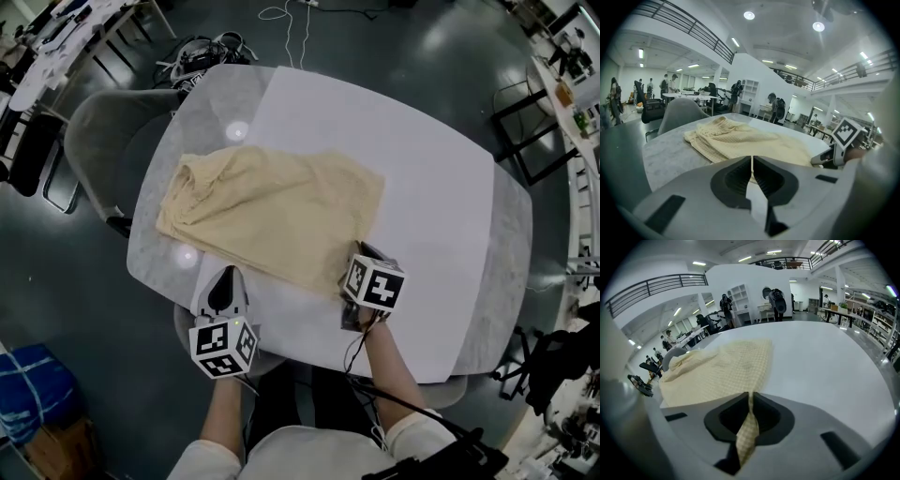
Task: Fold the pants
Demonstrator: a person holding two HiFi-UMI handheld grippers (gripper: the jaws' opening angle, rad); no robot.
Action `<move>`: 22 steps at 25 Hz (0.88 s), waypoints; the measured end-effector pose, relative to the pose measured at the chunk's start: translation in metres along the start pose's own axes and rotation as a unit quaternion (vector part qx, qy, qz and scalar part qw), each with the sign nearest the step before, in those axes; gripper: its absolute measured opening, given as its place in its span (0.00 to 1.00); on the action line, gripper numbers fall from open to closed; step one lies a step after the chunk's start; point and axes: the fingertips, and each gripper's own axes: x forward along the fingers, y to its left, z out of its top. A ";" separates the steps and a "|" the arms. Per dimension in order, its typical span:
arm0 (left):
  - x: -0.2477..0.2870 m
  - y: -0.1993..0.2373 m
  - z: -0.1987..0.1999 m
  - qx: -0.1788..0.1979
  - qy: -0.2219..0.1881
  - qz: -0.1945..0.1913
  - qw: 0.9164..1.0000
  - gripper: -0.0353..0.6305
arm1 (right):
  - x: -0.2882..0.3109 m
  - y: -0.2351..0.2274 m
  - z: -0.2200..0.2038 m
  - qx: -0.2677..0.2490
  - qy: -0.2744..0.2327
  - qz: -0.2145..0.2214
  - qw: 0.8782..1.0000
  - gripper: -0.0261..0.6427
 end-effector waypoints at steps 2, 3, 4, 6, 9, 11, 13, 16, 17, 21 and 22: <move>-0.002 0.004 0.003 -0.002 -0.002 0.003 1.000 0.08 | -0.003 0.000 0.002 0.005 -0.004 0.004 1.000 0.08; -0.002 0.007 0.004 -0.003 -0.004 0.005 1.000 0.08 | -0.006 0.000 0.003 0.005 -0.006 0.003 1.000 0.07; -0.003 0.011 0.007 -0.004 -0.005 0.008 1.000 0.08 | -0.007 0.001 0.005 0.002 -0.007 0.001 1.000 0.07; -0.006 0.021 0.012 -0.009 -0.006 0.014 1.000 0.08 | -0.012 0.005 0.009 -0.006 -0.006 -0.005 1.000 0.07; -0.014 0.036 0.020 -0.017 -0.009 0.021 1.000 0.08 | -0.022 0.021 0.018 -0.015 -0.009 -0.003 1.000 0.07; -0.019 0.046 0.025 -0.019 -0.011 0.021 1.000 0.08 | -0.028 0.041 0.026 -0.026 -0.016 0.007 1.000 0.07; -0.020 0.056 0.030 -0.013 -0.012 0.019 1.000 0.08 | -0.032 0.064 0.037 -0.049 -0.025 0.011 0.998 0.07; -0.022 0.073 0.042 0.000 -0.020 0.017 1.000 0.08 | -0.039 0.097 0.054 -0.084 -0.047 0.009 0.995 0.07; -0.024 0.079 0.046 0.001 -0.024 0.017 1.000 0.08 | -0.041 0.107 0.059 -0.090 -0.053 0.010 0.994 0.07; -0.033 0.105 0.063 -0.005 -0.043 0.022 0.999 0.08 | -0.044 0.147 0.075 -0.103 -0.069 0.023 0.992 0.07; -0.036 0.112 0.066 -0.007 -0.047 0.023 0.999 0.08 | -0.045 0.158 0.078 -0.106 -0.072 0.027 0.991 0.07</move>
